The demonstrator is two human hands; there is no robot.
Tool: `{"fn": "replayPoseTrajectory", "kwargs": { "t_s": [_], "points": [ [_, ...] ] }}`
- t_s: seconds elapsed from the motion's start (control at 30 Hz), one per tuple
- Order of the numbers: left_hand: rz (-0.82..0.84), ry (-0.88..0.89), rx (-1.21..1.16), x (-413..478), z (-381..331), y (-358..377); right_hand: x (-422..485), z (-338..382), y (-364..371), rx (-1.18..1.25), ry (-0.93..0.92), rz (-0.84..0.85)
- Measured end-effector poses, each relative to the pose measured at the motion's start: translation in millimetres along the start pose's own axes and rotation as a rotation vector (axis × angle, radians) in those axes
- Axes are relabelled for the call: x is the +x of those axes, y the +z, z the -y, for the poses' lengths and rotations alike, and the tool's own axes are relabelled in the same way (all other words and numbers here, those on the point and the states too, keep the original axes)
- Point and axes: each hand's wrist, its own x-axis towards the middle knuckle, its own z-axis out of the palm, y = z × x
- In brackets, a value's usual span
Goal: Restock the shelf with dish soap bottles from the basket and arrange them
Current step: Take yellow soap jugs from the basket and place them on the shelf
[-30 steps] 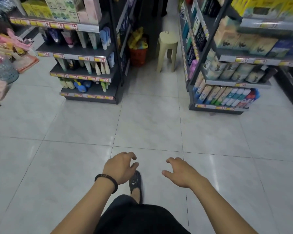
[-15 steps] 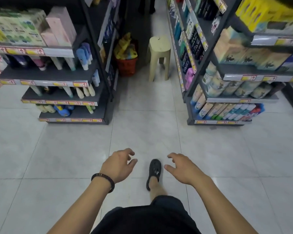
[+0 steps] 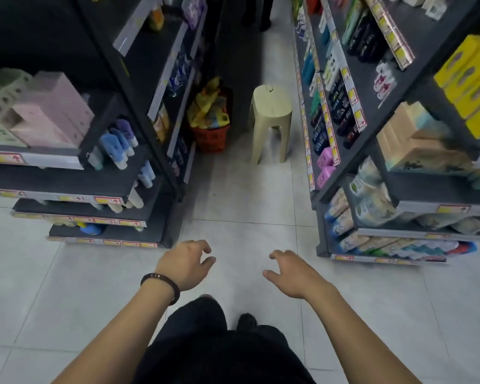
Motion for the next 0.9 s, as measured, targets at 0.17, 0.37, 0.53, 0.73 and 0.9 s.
{"fn": "replayPoseTrajectory", "kwargs": {
  "t_s": [0.17, 0.37, 0.53, 0.73, 0.9],
  "points": [
    [0.024, -0.009, -0.014, 108.7, -4.6, -38.5, 94.9, 13.6, -82.3, -0.017, -0.017, -0.042],
    [0.041, 0.013, -0.050, 250.0, -5.4, -103.1, 208.9, 47.0, -188.3, -0.030, 0.000, -0.073],
    [0.076, 0.045, 0.002, 355.8, -16.3, -170.4, 288.0, 71.0, -272.7, -0.016, 0.009, -0.085],
    [0.088, 0.082, 0.045, 470.0, -41.9, -230.7, 378.7, 73.8, -353.0, 0.038, -0.009, -0.104],
    [0.098, 0.037, 0.040, 568.2, -63.7, -269.4, 470.9, 60.2, -426.1, 0.058, -0.046, -0.123]
  ]
}}
